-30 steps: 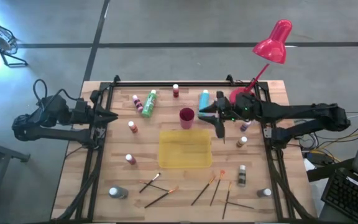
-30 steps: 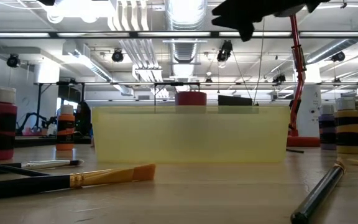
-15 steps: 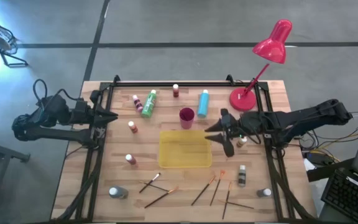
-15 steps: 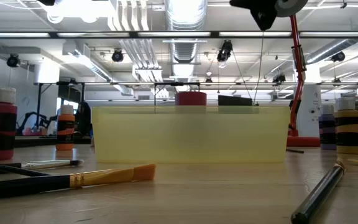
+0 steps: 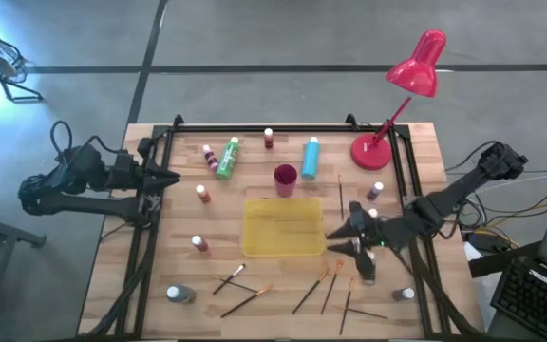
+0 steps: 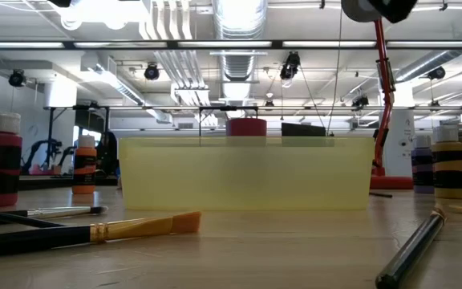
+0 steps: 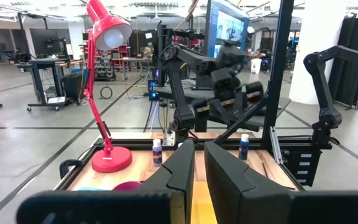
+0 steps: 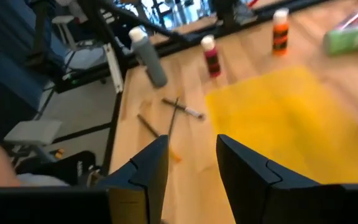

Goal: Pick & Place Paint Supplies
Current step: Put the gold paint brush into the pink cup

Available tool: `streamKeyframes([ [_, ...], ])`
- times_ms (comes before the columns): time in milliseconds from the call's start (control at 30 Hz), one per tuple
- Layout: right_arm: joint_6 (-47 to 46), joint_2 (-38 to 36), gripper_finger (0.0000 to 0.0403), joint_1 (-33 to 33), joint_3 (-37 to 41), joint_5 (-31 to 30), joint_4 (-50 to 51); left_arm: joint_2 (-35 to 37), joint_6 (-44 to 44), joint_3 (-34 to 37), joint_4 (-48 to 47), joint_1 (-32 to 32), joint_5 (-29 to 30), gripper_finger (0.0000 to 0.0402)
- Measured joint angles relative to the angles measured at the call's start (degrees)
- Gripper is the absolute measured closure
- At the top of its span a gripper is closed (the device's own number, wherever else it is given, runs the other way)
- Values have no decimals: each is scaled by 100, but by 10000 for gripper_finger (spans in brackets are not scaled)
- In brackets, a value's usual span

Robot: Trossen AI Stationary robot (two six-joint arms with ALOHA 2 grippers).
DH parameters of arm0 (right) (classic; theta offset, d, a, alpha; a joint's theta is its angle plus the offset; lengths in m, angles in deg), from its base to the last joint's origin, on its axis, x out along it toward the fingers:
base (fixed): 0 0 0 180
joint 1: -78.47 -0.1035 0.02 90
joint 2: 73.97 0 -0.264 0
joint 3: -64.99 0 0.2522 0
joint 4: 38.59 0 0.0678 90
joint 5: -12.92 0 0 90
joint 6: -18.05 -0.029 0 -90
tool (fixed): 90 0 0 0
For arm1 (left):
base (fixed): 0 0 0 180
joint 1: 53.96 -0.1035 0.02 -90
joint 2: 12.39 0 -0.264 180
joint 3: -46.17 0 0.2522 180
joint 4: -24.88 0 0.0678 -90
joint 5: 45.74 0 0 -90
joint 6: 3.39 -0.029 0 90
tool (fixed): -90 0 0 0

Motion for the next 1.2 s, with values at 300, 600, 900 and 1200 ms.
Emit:
streamKeyframes([
  [300,-1519,1007,255,-477,-47,125,84,1,2,0,0,0,-1,355],
  [600,-2041,2275,248,-548,-1866,1027,2014,1,2,0,0,0,1,355],
  [900,-2274,3876,261,-546,-3892,1926,4435,-1,0,0,0,0,-1,355],
  [1200,-2753,4789,271,-562,-4568,2569,4812,0,1,0,-2,2,-1,355],
])
